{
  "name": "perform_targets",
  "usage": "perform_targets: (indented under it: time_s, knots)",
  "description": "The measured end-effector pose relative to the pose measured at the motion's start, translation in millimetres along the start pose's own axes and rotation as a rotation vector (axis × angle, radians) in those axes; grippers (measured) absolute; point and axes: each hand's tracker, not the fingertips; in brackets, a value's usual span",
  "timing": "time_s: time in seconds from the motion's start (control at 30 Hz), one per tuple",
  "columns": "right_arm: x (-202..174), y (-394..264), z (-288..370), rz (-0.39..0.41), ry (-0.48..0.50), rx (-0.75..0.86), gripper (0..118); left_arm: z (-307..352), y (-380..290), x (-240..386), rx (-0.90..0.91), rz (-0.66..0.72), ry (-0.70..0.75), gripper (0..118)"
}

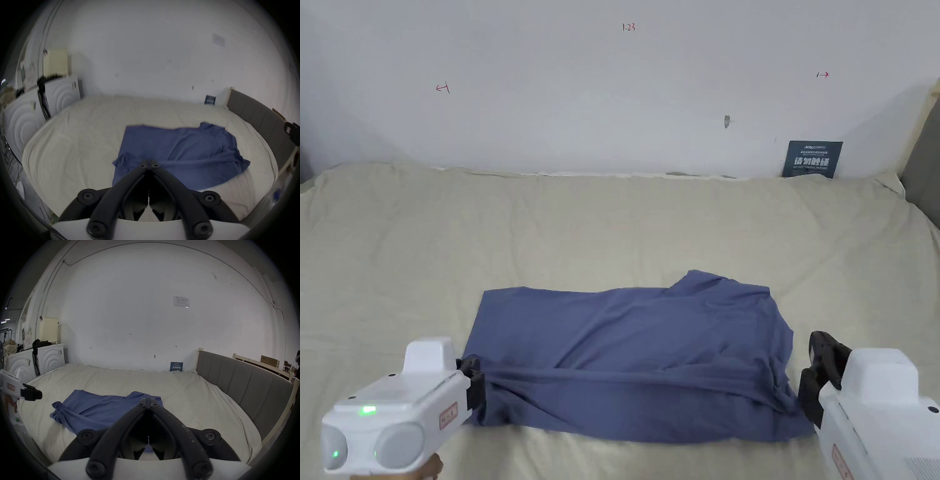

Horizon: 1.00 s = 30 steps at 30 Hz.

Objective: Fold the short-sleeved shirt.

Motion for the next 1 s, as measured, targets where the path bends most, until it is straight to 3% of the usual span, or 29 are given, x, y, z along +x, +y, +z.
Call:
perform_targets:
  time_s: [0.07, 0.1, 0.13, 0.17, 0.2, 0.23, 0.27, 0.47, 0.5, 0.53, 0.57, 0.63, 0.7, 0.73, 0.8, 0.87, 0.93, 1.0]
  knots:
    - [-0.3, -2.7, -7.3, 0.006, -0.006, -0.01, 1, -29.4, 3.2, -12.3, -0.1, 0.011, 0.022, 3]
    - [-1.2, -4.4, -12.6, 0.012, -0.012, -0.02, 1, -43.7, 2.9, -18.2, -0.102, 0.022, 0.044, 11]
    - [-1.5, -5.9, -16.7, 0.013, -0.012, -0.031, 1, -57.2, 0.0, -23.2, -0.141, 0.029, 0.06, 26]
    - [-1.9, -8.0, -21.7, 0.011, -0.014, -0.042, 1, -70.0, 0.8, -30.7, -0.192, 0.055, 0.043, 58]
    - [0.1, -11.1, -26.8, 0.008, -0.018, -0.055, 1, -82.8, -0.4, -38.3, -0.215, 0.092, 0.028, 82]
    - [0.1, -13.5, -31.2, 0.004, -0.023, -0.064, 1, -94.1, -2.4, -43.9, -0.256, 0.115, 0.048, 98]
    - [0.3, -15.7, -35.2, 0.001, -0.028, -0.074, 1, -102.1, -5.8, -47.6, -0.288, 0.134, 0.067, 104]
    - [10.2, -31.5, -66.1, -0.022, -0.049, -0.155, 1, -133.0, -29.7, -56.1, -0.381, 0.089, 0.143, 89]
    - [12.6, -35.1, -72.1, -0.033, -0.052, -0.174, 1, -132.5, -36.5, -55.6, -0.398, 0.105, 0.096, 72]
    - [15.4, -39.3, -79.7, -0.049, -0.055, -0.21, 1, -129.6, -41.9, -53.1, -0.365, 0.095, 0.114, 46]
    - [17.9, -43.4, -87.3, -0.054, -0.057, -0.248, 2, -123.6, -41.9, -50.2, -0.314, 0.075, 0.116, 39]
    - [26.8, -56.1, -109.7, -0.093, -0.046, -0.357, 2, -119.9, -43.2, -46.4, -0.304, 0.074, 0.076, 11]
    - [34.5, -72.3, -135.3, -0.116, -0.035, -0.485, 20, -117.4, -42.0, -47.5, -0.309, 0.082, 0.083, 9]
    - [38.0, -81.9, -149.7, -0.132, -0.038, -0.538, 34, -113.3, -40.2, -47.2, -0.293, 0.086, 0.081, 9]
    - [40.4, -100.0, -175.6, -0.138, -0.029, -0.677, 77, -102.8, -32.9, -47.2, -0.25, 0.1, 0.067, 9]
    - [41.9, -119.3, -195.0, -0.144, -0.026, -0.718, 104, -93.6, -28.6, -45.9, -0.228, 0.105, 0.055, 9]
    - [39.2, -135.1, -209.1, -0.108, -0.052, -0.767, 104, -88.1, -22.9, -45.6, -0.221, 0.098, 0.041, 9]
    - [40.2, -152.8, -221.7, -0.067, -0.067, -0.803, 90, -84.2, -20.9, -44.5, -0.212, 0.089, 0.036, 9]
